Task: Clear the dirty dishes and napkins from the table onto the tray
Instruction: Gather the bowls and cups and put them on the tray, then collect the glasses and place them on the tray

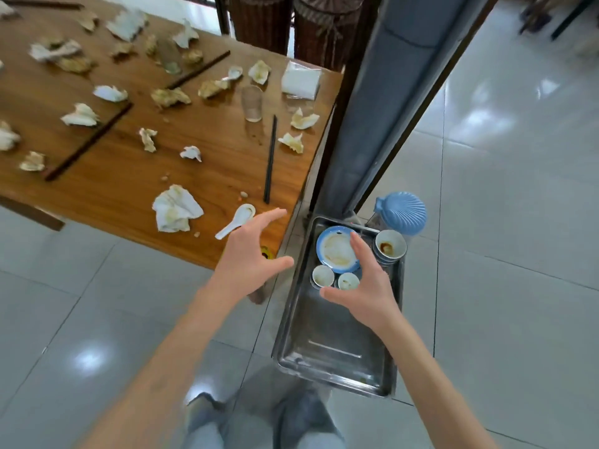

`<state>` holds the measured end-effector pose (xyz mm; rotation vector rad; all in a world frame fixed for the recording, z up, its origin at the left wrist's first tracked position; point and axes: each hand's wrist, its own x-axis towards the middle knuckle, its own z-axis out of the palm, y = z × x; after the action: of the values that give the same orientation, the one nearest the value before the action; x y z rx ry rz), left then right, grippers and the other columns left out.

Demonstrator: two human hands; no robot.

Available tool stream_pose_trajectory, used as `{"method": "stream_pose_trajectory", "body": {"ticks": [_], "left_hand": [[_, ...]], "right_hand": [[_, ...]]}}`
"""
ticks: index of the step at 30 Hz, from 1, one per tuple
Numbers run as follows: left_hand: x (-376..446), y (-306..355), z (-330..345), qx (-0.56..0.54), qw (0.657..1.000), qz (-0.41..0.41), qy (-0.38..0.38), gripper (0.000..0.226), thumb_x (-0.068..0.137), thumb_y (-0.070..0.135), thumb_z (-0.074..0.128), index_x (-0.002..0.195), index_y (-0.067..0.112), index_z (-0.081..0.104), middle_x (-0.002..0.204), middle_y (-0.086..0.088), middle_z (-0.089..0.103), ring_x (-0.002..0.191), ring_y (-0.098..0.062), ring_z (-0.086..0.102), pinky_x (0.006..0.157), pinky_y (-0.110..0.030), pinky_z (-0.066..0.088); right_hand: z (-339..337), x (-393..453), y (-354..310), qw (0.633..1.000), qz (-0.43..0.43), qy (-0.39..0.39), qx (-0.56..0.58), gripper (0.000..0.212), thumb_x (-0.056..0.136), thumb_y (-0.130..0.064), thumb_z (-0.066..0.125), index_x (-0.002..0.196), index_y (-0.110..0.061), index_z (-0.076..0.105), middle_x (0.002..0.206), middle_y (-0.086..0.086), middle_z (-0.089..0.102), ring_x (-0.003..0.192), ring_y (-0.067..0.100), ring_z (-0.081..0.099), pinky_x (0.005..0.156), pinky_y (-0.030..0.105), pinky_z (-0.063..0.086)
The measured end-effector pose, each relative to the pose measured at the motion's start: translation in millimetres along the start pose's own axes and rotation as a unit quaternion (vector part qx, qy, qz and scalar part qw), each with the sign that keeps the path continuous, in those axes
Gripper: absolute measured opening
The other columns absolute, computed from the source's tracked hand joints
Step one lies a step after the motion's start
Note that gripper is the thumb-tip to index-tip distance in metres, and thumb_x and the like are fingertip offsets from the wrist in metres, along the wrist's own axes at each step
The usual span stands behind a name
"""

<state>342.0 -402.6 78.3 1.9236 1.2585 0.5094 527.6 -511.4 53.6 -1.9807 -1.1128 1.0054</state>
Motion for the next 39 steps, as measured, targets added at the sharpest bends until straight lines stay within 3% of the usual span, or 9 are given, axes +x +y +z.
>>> {"method": "stream_pose_trajectory", "body": {"ticks": [3, 7, 11, 15, 18, 22, 30, 39], "left_hand": [[-12, -13, -53, 0.000, 1.000, 0.000, 0.024, 0.078, 0.065, 0.029, 0.084, 0.133, 0.033, 0.046, 0.136, 0.010, 0.050, 0.120, -0.002, 0.042, 0.097, -0.022, 0.036], [-28, -36, -125, 0.027, 0.998, -0.002, 0.056, 0.077, 0.064, 0.031, 0.084, 0.132, 0.036, 0.047, 0.134, 0.011, 0.052, 0.113, 0.003, 0.039, 0.087, -0.012, 0.034], [-42, -60, -188, 0.040, 0.997, 0.002, 0.067, 0.077, 0.064, 0.028, 0.085, 0.131, 0.033, 0.049, 0.134, 0.007, 0.053, 0.124, -0.012, 0.046, 0.094, -0.023, 0.038], [-54, -88, -237, 0.033, 0.996, 0.009, 0.079, 0.076, 0.063, 0.026, 0.086, 0.129, 0.034, 0.050, 0.132, 0.011, 0.054, 0.119, -0.005, 0.046, 0.092, -0.019, 0.036], [-53, -111, -262, 0.017, 0.996, -0.005, 0.092, 0.076, 0.064, 0.027, 0.085, 0.130, 0.037, 0.048, 0.132, 0.013, 0.052, 0.112, 0.004, 0.038, 0.090, -0.019, 0.040], [-37, -139, -283, 0.025, 0.993, -0.025, 0.114, 0.076, 0.064, 0.031, 0.085, 0.130, 0.038, 0.048, 0.135, 0.011, 0.051, 0.122, -0.004, 0.044, 0.088, -0.021, 0.039], [41, -171, -322, 0.000, 0.995, -0.025, 0.092, 0.070, 0.070, 0.029, 0.081, 0.132, 0.035, 0.048, 0.138, 0.009, 0.048, 0.128, -0.011, 0.042, 0.093, -0.023, 0.037], [174, -199, -363, 0.014, 0.998, -0.022, 0.065, 0.067, 0.069, 0.026, 0.081, 0.129, 0.033, 0.052, 0.131, 0.008, 0.054, 0.120, -0.006, 0.044, 0.093, -0.017, 0.031]], "right_hand": [[28, -8, -47, 0.999, -0.034, -0.007, -0.020, 0.109, 0.061, -0.029, 0.087, 0.145, -0.041, 0.019, 0.144, -0.013, 0.037, 0.132, 0.008, 0.033, 0.108, 0.032, 0.031], [73, -18, -104, 0.997, -0.070, 0.006, -0.009, 0.107, 0.061, -0.027, 0.087, 0.146, -0.034, 0.022, 0.136, -0.022, 0.037, 0.126, -0.003, 0.031, 0.094, 0.003, 0.025], [120, -25, -150, 0.996, -0.088, 0.025, -0.011, 0.106, 0.061, -0.031, 0.086, 0.145, -0.037, 0.022, 0.146, -0.013, 0.037, 0.129, -0.001, 0.031, 0.099, 0.019, 0.030], [161, -29, -185, 0.994, -0.101, 0.016, -0.027, 0.104, 0.062, -0.037, 0.086, 0.144, -0.039, 0.022, 0.149, -0.012, 0.033, 0.136, 0.007, 0.029, 0.109, 0.032, 0.032], [183, -21, -204, 0.992, -0.112, 0.015, -0.052, 0.104, 0.061, -0.040, 0.085, 0.144, -0.041, 0.022, 0.149, -0.014, 0.033, 0.134, 0.005, 0.030, 0.104, 0.026, 0.030], [205, 2, -223, 0.990, -0.122, 0.015, -0.073, 0.103, 0.061, -0.038, 0.086, 0.144, -0.039, 0.025, 0.148, -0.015, 0.034, 0.132, 0.003, 0.031, 0.097, 0.018, 0.029], [234, 87, -261, 0.989, -0.114, 0.021, -0.086, 0.098, 0.063, -0.036, 0.085, 0.142, -0.040, 0.028, 0.147, -0.014, 0.036, 0.134, 0.011, 0.035, 0.104, 0.032, 0.036], [248, 215, -305, 0.992, -0.093, 0.035, -0.080, 0.099, 0.061, -0.038, 0.086, 0.141, -0.042, 0.028, 0.145, -0.012, 0.040, 0.134, 0.011, 0.036, 0.101, 0.029, 0.037]]}}
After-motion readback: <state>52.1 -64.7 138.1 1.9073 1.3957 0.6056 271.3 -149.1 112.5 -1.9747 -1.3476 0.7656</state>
